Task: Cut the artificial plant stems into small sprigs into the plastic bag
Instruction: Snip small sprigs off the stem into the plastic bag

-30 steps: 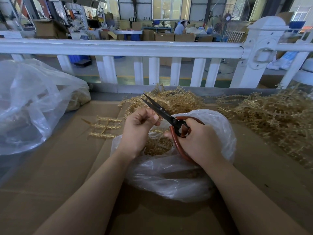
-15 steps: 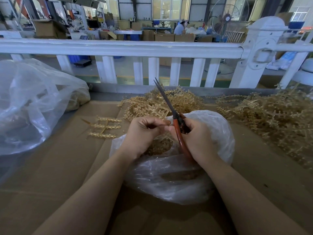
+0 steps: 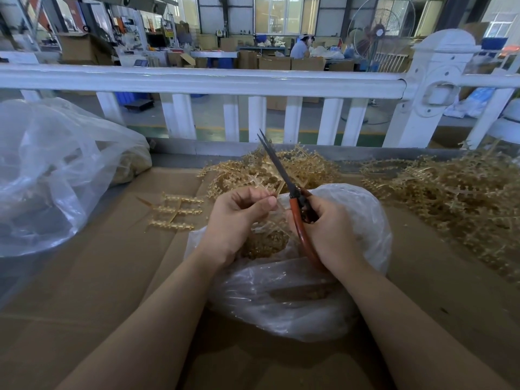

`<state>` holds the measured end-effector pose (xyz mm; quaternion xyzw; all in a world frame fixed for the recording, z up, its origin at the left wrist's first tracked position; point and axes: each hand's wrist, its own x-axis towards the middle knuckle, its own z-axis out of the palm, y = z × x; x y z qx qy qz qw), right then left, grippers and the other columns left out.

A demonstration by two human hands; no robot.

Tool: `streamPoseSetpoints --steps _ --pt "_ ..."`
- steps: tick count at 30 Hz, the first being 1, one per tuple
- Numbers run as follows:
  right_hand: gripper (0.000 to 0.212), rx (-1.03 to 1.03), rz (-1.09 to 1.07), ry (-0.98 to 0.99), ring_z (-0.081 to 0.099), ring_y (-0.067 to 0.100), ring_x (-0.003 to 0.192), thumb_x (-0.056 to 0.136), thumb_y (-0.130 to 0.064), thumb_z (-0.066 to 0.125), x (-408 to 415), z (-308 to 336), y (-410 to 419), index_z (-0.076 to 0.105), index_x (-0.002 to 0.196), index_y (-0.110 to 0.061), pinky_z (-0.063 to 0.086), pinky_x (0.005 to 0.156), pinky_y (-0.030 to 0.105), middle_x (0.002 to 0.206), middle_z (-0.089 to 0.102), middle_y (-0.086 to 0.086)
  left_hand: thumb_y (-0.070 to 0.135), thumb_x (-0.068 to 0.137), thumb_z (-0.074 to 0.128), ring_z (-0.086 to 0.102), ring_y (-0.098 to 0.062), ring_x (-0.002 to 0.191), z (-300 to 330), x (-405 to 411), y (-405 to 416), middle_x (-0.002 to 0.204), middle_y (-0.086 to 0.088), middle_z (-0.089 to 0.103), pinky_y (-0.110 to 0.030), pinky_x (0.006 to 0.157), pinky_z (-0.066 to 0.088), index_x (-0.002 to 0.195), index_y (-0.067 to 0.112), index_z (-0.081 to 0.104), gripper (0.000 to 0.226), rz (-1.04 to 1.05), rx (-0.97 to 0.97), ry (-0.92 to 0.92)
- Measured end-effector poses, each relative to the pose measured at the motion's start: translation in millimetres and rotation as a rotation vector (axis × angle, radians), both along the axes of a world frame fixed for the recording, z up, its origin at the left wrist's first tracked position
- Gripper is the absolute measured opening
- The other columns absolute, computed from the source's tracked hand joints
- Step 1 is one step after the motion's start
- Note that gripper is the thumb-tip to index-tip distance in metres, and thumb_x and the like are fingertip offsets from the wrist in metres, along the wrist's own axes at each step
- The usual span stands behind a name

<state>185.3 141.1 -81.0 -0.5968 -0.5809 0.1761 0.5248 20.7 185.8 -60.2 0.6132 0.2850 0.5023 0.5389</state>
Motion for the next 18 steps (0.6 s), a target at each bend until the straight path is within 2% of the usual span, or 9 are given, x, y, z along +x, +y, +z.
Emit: streamPoseSetpoints --steps 2,5,8,10,12,14,18 --pt "0.02 0.0 -0.056 -0.054 0.065 -0.001 0.077 0.087 -0.04 0.075 0.9 -1.5 -0.3 0.073 0.103 -0.028 0.05 0.068 0.019 0.073 0.068 -0.02 0.007 0.082 0.073 0.063 -0.006 0.068 0.2 -0.3 0.2 0.074 0.002 0.071 -0.018 0.067 0.051 0.084 0.006 0.069 0.005 0.034 -0.028 -0.062" --pt "0.039 -0.004 -0.136 -0.233 0.063 0.0 0.078 0.076 -0.065 0.074 2.8 -1.3 -2.9 0.067 0.096 -0.032 0.049 0.067 0.016 0.081 0.067 -0.018 0.016 0.073 0.076 0.062 -0.01 0.07 1.0 -2.4 2.8 0.074 0.002 0.072 -0.02 0.068 0.051 0.085 0.009 0.07 0.015 0.077 -0.056 -0.149" --pt "0.058 0.009 -0.15 -0.372 0.061 0.001 0.079 0.069 -0.081 0.063 2.9 1.5 -5.5 0.062 0.097 -0.031 0.047 0.066 0.014 0.085 0.065 -0.017 0.015 0.078 0.073 0.06 -0.009 0.071 0.5 -3.9 4.1 0.075 0.002 0.07 -0.02 0.07 0.049 0.083 0.013 0.07 0.005 0.084 -0.069 -0.168" --pt "0.066 0.008 -0.143 -0.399 0.061 0.001 0.079 0.065 -0.088 0.055 2.2 2.9 -6.5 0.058 0.096 -0.03 0.05 0.066 0.018 0.086 0.064 -0.018 0.016 0.08 0.07 0.056 -0.01 0.07 1.4 -4.8 3.8 0.074 0.002 0.066 -0.018 0.069 0.047 0.079 0.017 0.069 0.001 0.063 -0.093 -0.192" --pt "0.071 0.0 -0.158 -0.429 0.06 0.002 0.08 0.063 -0.093 0.048 1.9 3.6 -6.8 0.055 0.094 -0.029 0.054 0.067 0.025 0.085 0.062 -0.017 0.018 0.079 0.067 0.052 -0.009 0.069 4.0 -5.7 3.2 0.073 0.002 0.062 -0.018 0.067 0.045 0.079 0.017 0.066 0.002 0.033 -0.108 -0.212" --pt "0.071 0.004 -0.175 -0.47 0.059 0.004 0.082 0.065 -0.092 0.049 2.0 4.1 -6.8 0.055 0.096 -0.028 0.053 0.068 0.026 0.087 0.06 -0.016 0.017 0.08 0.064 0.049 -0.01 0.069 6.6 -5.8 2.5 0.074 0.001 0.059 -0.021 0.068 0.041 0.079 0.015 0.062 0.003 0.007 -0.108 -0.214" --pt "0.066 0.048 -0.197 -0.575 0.058 0.006 0.08 0.072 -0.087 0.049 2.9 4.7 -6.8 0.057 0.094 -0.025 0.051 0.065 0.024 0.087 0.06 -0.014 -0.002 0.089 0.053 0.042 -0.012 0.068 7.5 -4.3 1.3 0.073 -0.004 0.052 -0.025 0.067 0.036 0.081 0.008 0.059 0.015 -0.01 -0.125 -0.237"
